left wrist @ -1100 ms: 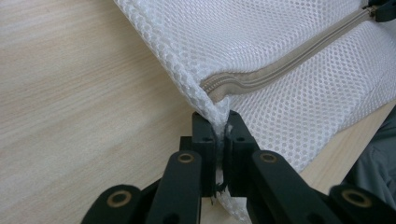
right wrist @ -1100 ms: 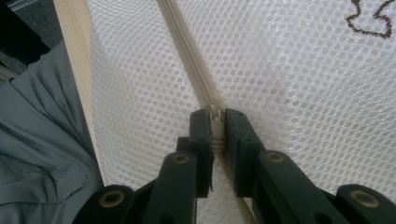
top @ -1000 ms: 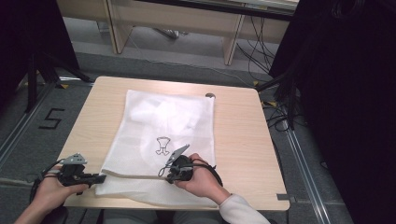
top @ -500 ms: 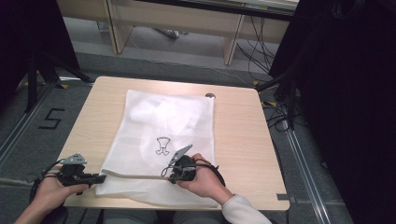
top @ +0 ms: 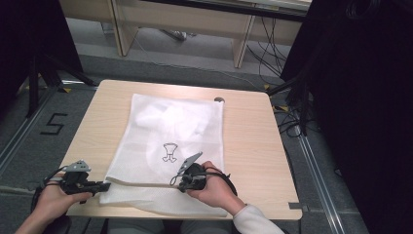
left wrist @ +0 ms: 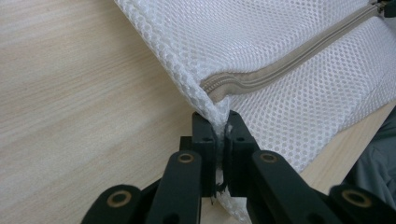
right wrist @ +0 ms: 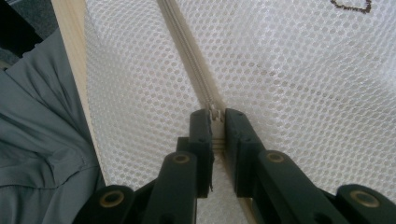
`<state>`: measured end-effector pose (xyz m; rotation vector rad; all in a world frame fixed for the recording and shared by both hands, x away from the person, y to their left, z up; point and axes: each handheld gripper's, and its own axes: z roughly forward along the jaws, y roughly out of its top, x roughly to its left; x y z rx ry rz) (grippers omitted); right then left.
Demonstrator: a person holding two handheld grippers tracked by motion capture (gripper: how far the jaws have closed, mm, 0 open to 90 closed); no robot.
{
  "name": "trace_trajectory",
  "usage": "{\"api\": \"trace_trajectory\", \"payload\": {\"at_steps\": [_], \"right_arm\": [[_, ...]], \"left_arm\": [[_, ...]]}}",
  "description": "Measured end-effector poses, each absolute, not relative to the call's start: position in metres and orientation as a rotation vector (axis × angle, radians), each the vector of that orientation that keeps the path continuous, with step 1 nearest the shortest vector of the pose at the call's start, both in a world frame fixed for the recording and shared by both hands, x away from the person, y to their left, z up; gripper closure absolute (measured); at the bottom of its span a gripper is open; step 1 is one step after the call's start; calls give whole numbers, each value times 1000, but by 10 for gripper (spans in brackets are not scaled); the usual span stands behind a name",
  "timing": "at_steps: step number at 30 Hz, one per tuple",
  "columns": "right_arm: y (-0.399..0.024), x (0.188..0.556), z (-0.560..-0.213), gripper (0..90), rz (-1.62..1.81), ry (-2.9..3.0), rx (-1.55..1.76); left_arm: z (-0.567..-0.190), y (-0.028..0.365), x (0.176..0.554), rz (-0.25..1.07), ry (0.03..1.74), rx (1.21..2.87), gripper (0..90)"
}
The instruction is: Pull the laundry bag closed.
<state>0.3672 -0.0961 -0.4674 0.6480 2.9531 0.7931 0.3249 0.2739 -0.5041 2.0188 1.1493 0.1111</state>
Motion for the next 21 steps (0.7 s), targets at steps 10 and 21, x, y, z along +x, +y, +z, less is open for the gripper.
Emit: {"api": "trace_trajectory", "payload": {"at_steps": [10, 21], "right_arm": [[-102, 366, -467, 825, 809, 2939, 662], [-107, 364, -467, 825, 811, 2926, 670]], "left_arm": [[-504, 274, 325, 112, 1148, 2019, 846], [-504, 274, 325, 110, 1149, 2018, 847]]}}
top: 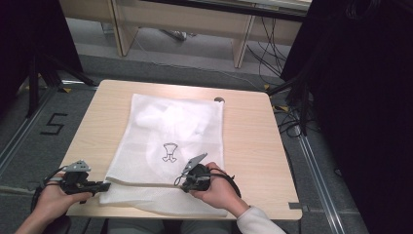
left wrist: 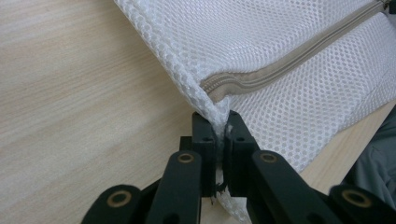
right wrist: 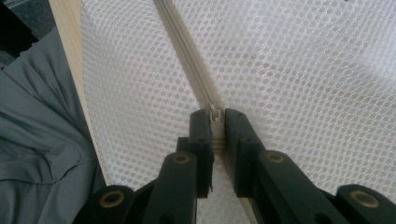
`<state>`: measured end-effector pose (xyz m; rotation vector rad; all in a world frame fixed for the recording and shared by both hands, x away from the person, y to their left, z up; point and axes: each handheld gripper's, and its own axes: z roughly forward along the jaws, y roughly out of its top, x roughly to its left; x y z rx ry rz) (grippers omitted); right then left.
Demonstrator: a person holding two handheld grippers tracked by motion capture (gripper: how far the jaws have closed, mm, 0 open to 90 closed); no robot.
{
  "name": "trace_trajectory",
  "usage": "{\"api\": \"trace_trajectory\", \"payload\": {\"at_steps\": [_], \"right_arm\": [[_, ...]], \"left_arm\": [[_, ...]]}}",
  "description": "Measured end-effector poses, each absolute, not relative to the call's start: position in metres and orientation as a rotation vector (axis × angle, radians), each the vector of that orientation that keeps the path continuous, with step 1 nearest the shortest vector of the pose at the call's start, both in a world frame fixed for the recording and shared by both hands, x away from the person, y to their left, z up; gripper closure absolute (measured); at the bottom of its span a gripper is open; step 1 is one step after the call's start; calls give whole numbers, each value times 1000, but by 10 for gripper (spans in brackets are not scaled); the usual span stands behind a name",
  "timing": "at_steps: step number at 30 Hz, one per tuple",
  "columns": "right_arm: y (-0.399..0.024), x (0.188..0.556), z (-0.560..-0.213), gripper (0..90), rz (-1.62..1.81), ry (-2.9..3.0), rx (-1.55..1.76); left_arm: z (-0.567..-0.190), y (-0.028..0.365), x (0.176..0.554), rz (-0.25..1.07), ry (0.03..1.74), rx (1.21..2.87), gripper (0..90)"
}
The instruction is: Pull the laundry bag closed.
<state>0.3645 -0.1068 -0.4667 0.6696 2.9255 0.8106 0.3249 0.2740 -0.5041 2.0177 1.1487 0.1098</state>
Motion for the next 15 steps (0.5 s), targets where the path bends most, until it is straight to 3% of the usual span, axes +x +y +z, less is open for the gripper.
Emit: {"api": "trace_trajectory", "payload": {"at_steps": [15], "right_arm": [[-113, 363, -466, 825, 821, 2909, 660]], "left_arm": [[-504, 274, 325, 114, 1149, 2020, 847]]}}
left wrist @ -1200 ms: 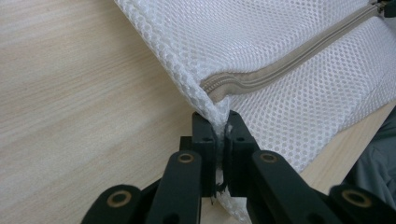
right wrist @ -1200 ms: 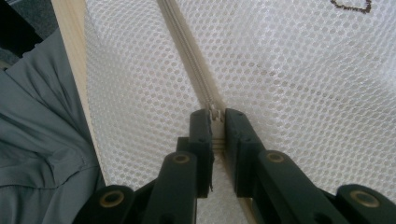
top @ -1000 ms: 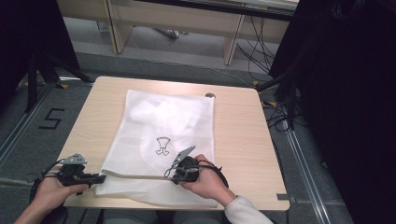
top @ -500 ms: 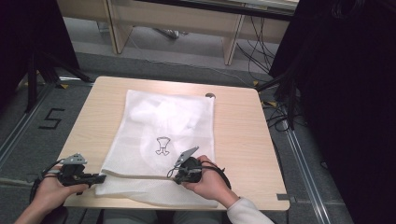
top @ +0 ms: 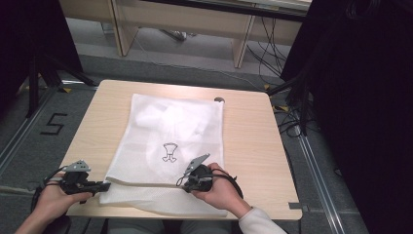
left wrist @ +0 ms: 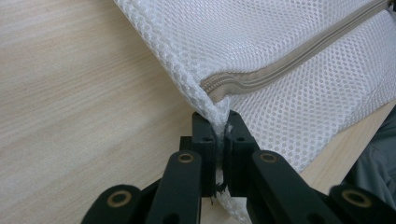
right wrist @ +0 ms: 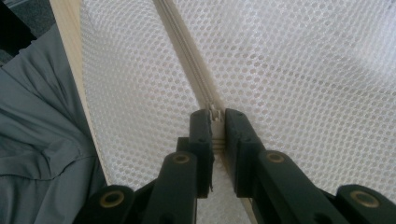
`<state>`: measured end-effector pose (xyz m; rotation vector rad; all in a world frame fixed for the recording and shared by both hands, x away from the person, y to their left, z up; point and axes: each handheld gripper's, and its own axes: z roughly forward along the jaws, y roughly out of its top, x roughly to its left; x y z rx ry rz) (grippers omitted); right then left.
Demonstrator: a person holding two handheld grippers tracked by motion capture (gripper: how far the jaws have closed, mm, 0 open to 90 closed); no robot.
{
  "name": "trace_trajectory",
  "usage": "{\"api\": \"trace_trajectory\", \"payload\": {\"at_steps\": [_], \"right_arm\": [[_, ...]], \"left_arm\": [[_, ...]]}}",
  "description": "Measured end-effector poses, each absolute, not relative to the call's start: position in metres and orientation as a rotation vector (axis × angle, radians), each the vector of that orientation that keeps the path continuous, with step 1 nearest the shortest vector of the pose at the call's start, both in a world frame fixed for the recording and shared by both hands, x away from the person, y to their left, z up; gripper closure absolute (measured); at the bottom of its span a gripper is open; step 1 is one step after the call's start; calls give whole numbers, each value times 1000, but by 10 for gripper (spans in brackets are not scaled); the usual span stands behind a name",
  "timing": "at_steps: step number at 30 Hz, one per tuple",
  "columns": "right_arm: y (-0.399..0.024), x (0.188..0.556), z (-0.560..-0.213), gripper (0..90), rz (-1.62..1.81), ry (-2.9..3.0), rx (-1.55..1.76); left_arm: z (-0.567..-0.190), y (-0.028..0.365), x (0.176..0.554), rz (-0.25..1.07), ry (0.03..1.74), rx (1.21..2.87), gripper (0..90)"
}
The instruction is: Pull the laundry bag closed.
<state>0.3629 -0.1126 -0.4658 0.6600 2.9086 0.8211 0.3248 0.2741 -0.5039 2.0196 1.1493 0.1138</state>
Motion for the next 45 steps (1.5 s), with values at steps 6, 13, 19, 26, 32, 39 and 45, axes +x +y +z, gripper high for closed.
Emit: {"api": "trace_trajectory", "payload": {"at_steps": [6, 13, 19, 26, 32, 39, 45], "right_arm": [[-116, 363, -464, 825, 820, 2907, 664], [-120, 362, -464, 826, 822, 2901, 663], [-125, 361, -463, 826, 815, 2899, 677], [-130, 361, -463, 826, 822, 2894, 684], [-134, 361, -462, 825, 817, 2891, 692], [-139, 361, -462, 825, 826, 2894, 709], [-141, 360, -462, 825, 818, 2889, 711]], "left_arm": [[-504, 274, 325, 114, 1148, 2020, 847], [-503, 274, 325, 118, 1155, 2030, 847], [-504, 274, 325, 114, 1151, 2019, 847], [-504, 274, 325, 116, 1151, 2019, 847], [-504, 274, 325, 113, 1151, 2019, 847], [-504, 274, 325, 116, 1152, 2019, 848], [-504, 274, 325, 114, 1153, 2018, 847]]}}
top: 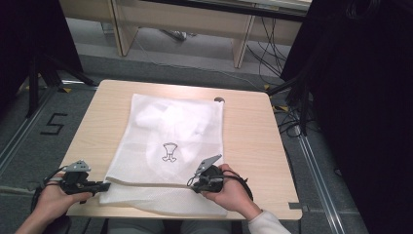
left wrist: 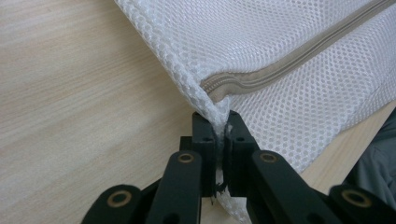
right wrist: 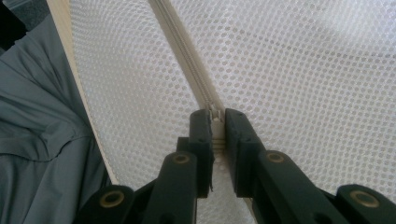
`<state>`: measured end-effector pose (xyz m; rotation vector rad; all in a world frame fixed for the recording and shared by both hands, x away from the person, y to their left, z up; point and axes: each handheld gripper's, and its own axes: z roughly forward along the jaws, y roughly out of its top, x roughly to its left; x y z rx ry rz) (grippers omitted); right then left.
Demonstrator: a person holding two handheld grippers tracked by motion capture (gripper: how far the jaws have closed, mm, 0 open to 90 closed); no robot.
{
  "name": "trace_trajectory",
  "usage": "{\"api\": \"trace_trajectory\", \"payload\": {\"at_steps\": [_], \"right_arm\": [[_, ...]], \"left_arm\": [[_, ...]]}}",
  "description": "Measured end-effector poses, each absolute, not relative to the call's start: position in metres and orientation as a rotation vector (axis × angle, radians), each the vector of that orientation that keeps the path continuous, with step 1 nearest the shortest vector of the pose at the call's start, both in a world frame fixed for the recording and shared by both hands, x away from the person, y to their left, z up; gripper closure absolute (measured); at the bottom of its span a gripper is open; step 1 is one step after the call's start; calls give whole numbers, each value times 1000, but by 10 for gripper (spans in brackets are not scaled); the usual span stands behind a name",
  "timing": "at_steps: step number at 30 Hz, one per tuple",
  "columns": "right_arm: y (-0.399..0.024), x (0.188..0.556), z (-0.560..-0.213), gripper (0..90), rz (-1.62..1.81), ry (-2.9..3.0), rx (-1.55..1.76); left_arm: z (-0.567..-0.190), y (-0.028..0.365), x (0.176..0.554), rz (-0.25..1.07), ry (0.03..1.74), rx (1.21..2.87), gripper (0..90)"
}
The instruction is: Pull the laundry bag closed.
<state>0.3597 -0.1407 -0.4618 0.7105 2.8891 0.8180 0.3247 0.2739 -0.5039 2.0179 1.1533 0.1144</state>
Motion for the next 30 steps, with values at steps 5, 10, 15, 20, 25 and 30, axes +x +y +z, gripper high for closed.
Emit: {"api": "trace_trajectory", "payload": {"at_steps": [5, 10, 15, 20, 25, 30], "right_arm": [[-144, 360, -463, 826, 825, 2886, 725], [-147, 359, -462, 825, 817, 2890, 747], [-151, 359, -462, 825, 814, 2888, 778], [-155, 360, -463, 825, 820, 2884, 764], [-156, 359, -462, 826, 822, 2882, 768], [-159, 358, -463, 825, 816, 2886, 805]], "left_arm": [[-504, 274, 325, 116, 1152, 2017, 847], [-504, 274, 325, 116, 1153, 2017, 848], [-504, 274, 325, 117, 1153, 2017, 848], [-504, 274, 325, 116, 1154, 2017, 848], [-504, 274, 325, 118, 1155, 2018, 848], [-504, 274, 325, 114, 1155, 2023, 848]]}}
